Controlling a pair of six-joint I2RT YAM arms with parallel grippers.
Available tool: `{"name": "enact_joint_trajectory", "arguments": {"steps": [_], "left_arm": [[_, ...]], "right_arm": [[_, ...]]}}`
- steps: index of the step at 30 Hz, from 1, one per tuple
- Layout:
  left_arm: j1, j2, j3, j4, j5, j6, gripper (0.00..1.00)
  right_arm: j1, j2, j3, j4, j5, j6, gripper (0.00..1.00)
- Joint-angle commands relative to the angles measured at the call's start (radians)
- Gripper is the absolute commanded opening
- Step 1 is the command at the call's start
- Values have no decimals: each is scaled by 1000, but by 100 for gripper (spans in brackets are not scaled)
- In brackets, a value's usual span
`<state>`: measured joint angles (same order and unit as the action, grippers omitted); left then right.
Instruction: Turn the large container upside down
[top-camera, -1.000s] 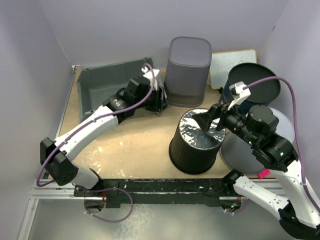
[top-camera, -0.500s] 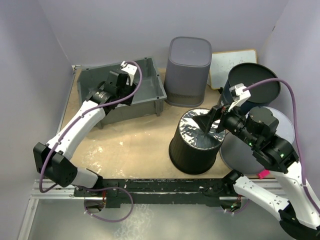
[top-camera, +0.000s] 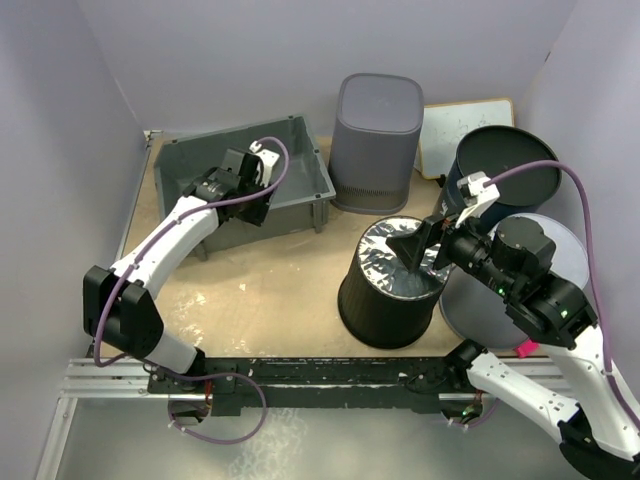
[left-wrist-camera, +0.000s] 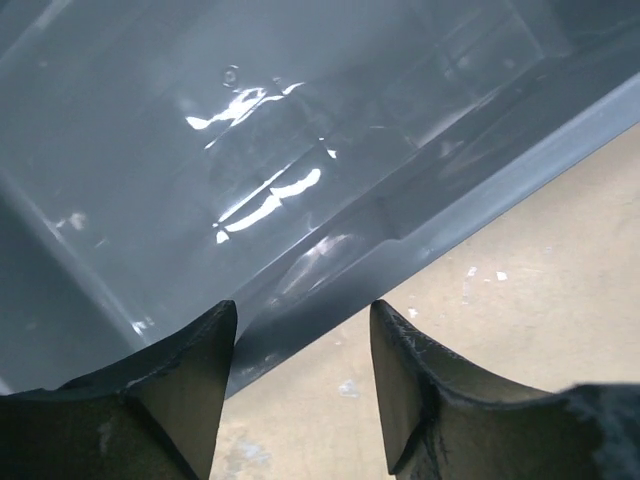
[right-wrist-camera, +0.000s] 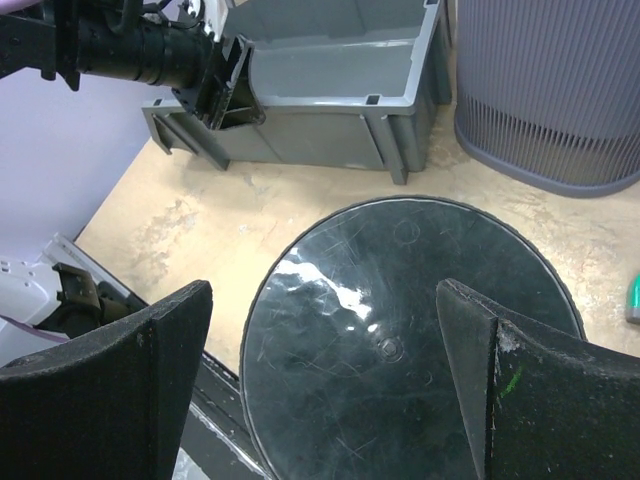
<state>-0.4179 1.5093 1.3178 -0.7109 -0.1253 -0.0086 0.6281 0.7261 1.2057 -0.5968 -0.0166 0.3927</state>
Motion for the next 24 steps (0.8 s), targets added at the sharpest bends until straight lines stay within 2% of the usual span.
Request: {"name": "enact_joint_trajectory", "arguments": {"steps": [1,6,10,14,17,22,23,24], "left_arm": [[-2,-4,-15,-59,198,-105,49],[-5,-71,-20,-129,267,-158,48],[-4,-114,77,-124,166,-156,52],[-2,-46,97,-107,127,-147,54],[-3,51,103,-171,181,-154,51],[-3,35,-15,-137,161,-175,50],[-3,34,-27,-138,163,-180,48],[-3,36,-29,-143,173,-185,41]], "right_arm": [[1,-17,-7,10,13,-15,95],[2,-29,-23,12,22,-18,96],[2,-18,-29,22,6,-16,96],[2,-9,-31,37,5,-14,96],[2,-12,-31,33,18,-11,96],[2,-30,-45,10,17,15,96],[2,-30,-46,11,17,15,96],[2,-27,-43,13,14,15,96]]}}
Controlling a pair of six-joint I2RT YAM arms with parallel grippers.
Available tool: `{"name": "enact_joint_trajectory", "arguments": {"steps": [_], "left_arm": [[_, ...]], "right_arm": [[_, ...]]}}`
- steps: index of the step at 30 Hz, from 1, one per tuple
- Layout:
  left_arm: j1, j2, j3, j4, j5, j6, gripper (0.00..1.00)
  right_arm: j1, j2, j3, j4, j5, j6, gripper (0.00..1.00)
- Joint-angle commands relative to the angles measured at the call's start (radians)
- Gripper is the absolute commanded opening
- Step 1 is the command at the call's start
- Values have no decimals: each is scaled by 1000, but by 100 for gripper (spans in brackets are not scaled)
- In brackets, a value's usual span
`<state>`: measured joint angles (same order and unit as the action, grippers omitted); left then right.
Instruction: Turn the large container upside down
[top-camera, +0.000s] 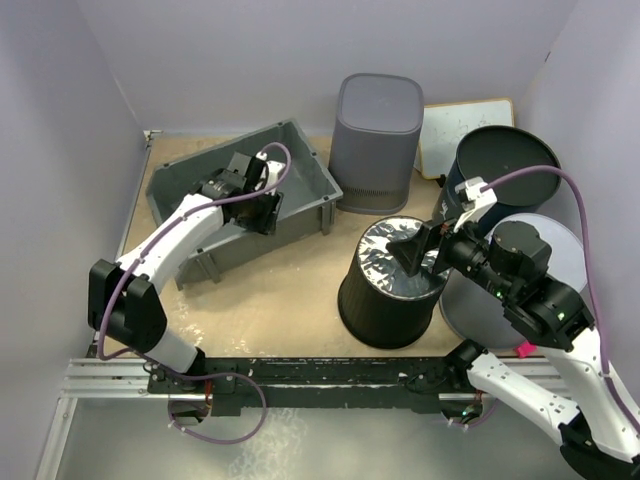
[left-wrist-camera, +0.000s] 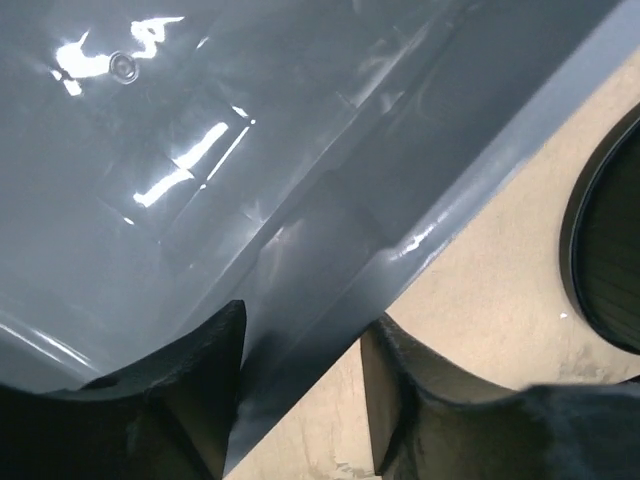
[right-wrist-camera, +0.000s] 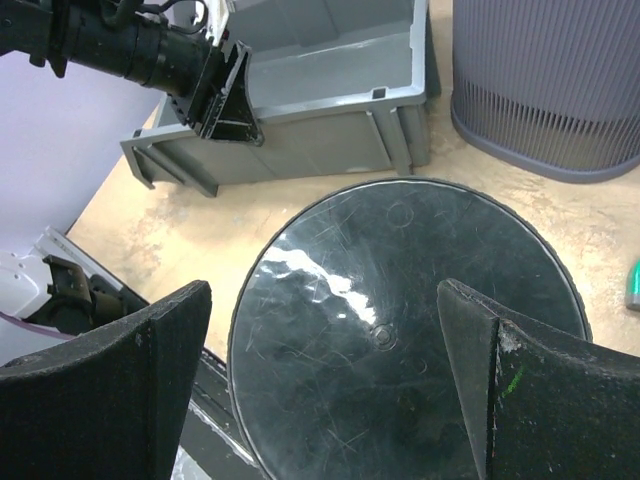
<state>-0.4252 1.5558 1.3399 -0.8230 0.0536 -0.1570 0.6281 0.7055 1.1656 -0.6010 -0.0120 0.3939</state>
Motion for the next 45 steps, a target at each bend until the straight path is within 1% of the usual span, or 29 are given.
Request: {"name": "enact_joint_trajectory", "arguments": {"steps": [1,4,10,15,17,19,24,28,31,34,37,42,45], "left_arm": [[3,-11,-51,-33,7,-42,32],[4,-25,-5,-51,33,-68,0],[4,-109,114,-49,103,-145,0],[5,-144,236,-34,137,-236,0],[5,-153,276,3,158,-287,0],[4,-167,297,79,190,-355,0],[4,-216,252,365,284,-559,0],[6,-206,283,427,297,-636,0],[6,-227,270,497,277,-695,0],[15,-240,268,487,230,-702,0],[23,-263,206,568,251,-766,0],[37,-302,83,787,301,-941,0],[44,-319,69,821,289,-981,0]], "right_arm": [[2,1,0,15,6,13,96],[2,22,13,23,-1,11,96],[2,30,9,52,10,11,96],[2,30,-2,61,11,10,96],[2,30,-1,61,9,9,96],[2,29,-1,65,7,10,96],[1,28,-1,70,-1,11,96],[2,26,-2,68,-8,16,96],[2,23,-5,68,-9,16,96],[2,22,-8,69,-15,20,96],[2,23,-9,72,-19,20,96],[2,23,-9,72,-22,19,96],[2,21,-12,70,-23,19,96]]}}
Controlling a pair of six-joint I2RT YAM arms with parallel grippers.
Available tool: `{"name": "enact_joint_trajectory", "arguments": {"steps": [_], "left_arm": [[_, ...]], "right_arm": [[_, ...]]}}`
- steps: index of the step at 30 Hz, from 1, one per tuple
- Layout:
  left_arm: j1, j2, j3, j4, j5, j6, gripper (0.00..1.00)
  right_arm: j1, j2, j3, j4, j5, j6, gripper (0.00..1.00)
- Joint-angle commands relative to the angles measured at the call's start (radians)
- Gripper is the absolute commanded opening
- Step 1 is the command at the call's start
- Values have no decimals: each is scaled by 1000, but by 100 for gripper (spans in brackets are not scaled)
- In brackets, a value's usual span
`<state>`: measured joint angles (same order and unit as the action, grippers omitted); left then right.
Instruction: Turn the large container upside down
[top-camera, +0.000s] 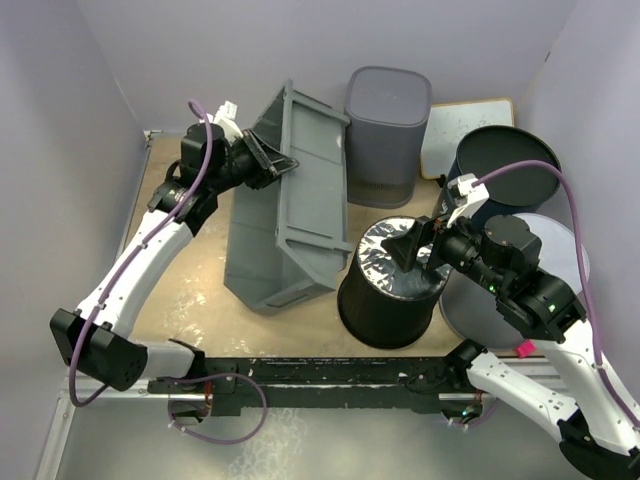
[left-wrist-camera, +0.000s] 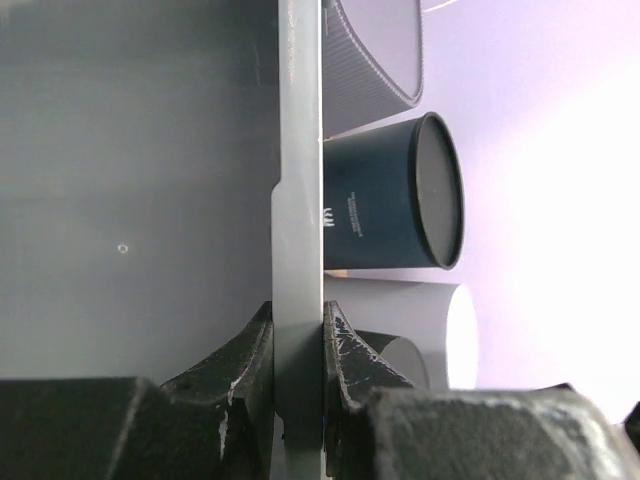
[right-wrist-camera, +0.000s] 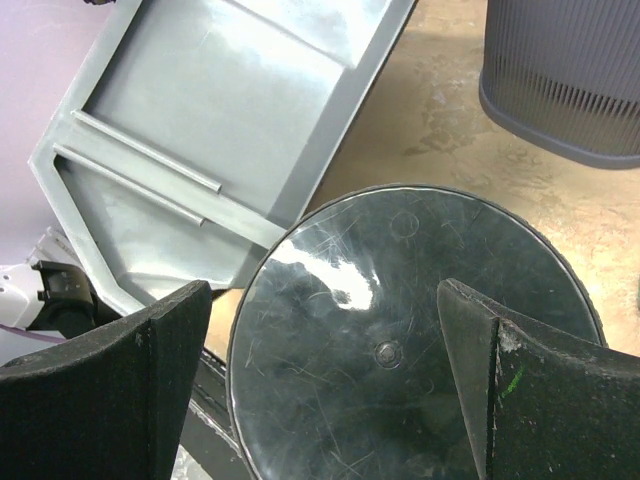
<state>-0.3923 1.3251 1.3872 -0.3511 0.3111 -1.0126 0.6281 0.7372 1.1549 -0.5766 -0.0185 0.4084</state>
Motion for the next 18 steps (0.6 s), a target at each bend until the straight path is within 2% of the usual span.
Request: {"name": "enact_joint_trajectory", "arguments": {"steps": [1,9,14,18], "left_arm": [[15,-93,23,342,22,-123,0],[62,-113,-40,263,19,-115,0],[169,-128,-242,486,192,-258,0],[267,-146,-307,522,297,-272,0]], "right_arm": [[2,-11,-1,47,-17,4,96],[2,-26,-15,39,-11,5,96],[2,-31,-19,32,-11,6,96],[2,-37,-20,20,-9,7,96]]}}
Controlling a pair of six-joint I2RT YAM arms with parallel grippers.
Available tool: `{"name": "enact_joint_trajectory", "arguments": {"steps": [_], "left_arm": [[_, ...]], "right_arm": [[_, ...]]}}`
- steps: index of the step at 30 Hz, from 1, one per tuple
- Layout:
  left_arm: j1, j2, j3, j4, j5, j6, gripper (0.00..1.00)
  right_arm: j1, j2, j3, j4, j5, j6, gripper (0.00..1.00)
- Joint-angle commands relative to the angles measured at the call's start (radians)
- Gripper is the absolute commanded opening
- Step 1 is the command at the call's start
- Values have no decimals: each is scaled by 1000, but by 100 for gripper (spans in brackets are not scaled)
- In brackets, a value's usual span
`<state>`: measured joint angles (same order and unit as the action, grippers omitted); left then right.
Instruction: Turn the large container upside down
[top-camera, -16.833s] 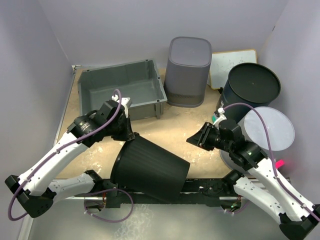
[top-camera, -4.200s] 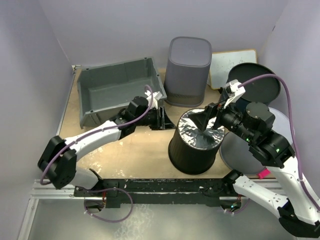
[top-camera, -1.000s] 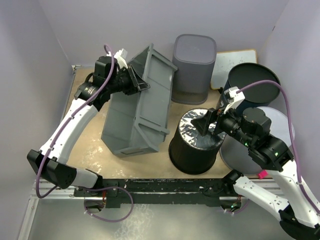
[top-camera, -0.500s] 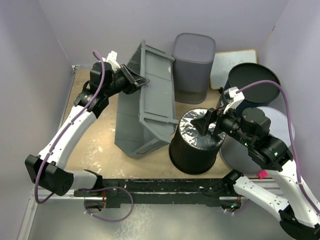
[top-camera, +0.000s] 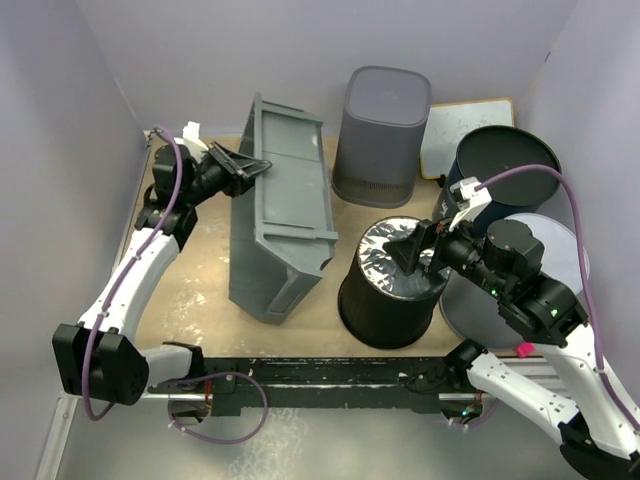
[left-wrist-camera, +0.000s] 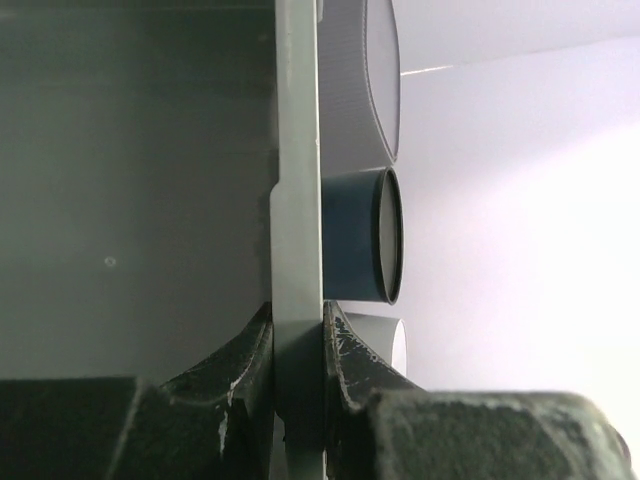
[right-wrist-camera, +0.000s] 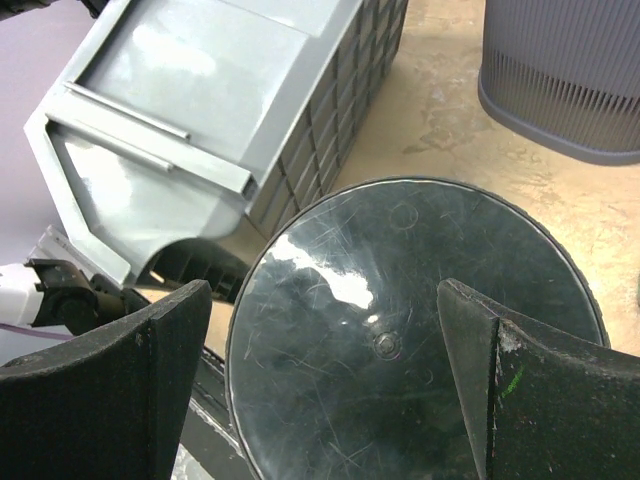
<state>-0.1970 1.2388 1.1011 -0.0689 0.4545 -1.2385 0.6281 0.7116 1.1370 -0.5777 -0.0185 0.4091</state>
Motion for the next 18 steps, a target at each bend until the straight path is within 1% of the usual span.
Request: {"name": "enact_joint_trajectory", "arguments": {"steps": [1,6,8,10,11,12,13,14,16,18], "left_arm": [[95,-62,-22,212,180,-17,0],[194,-60,14,-110,249,247,0],[231,-56,17,-215,269,337,4],[269,-52,27,-331,257,433,13],[277,-52,39,-395,230,493,20],[280,-51,63,-502,168,555,28],[280,-49,88,-583,104,638,35],[280,-48,111,-643,44,689,40],[280,-53,150,-728,-66,755,46],[280,-73,174,-754,-136,777,50]], "right_arm": [[2,-12,-3,19,-9,6,96],[2,-13,-10,12,-21,7,96],[2,-9,-12,15,-21,7,96],[2,-5,-12,18,-21,7,96],[2,-4,-13,22,-19,7,96],[2,-3,-11,23,-18,7,96],[2,-1,-11,24,-17,7,96],[2,1,-11,25,-17,7,96],[2,3,-12,24,-18,6,96],[2,11,-14,32,-21,6,96]]}}
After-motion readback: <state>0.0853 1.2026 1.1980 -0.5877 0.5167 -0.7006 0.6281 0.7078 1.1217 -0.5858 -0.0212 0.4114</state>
